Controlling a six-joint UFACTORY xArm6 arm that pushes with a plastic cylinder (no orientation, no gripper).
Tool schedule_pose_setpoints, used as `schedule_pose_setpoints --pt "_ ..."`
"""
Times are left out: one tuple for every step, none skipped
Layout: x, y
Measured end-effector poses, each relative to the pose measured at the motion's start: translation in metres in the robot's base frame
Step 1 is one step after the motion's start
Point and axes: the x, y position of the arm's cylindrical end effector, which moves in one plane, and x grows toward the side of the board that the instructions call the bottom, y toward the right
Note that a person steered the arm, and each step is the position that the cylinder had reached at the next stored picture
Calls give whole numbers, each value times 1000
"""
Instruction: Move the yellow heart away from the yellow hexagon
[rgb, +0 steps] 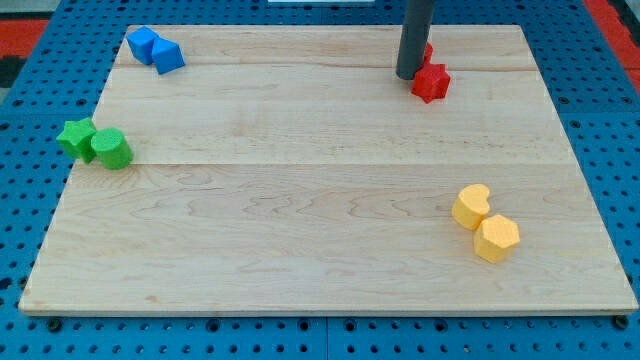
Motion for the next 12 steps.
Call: schedule_pose_setpoints --pt "-24 9" --pt "-36 10" --pt "-26 -21" --pt "36 -24" --pt "96 -8" --pt "166 -4" --pt "244 -2" --pt "280 15" --pt "274 47" --pt "250 52" --pt "226 43" --pt "208 42"
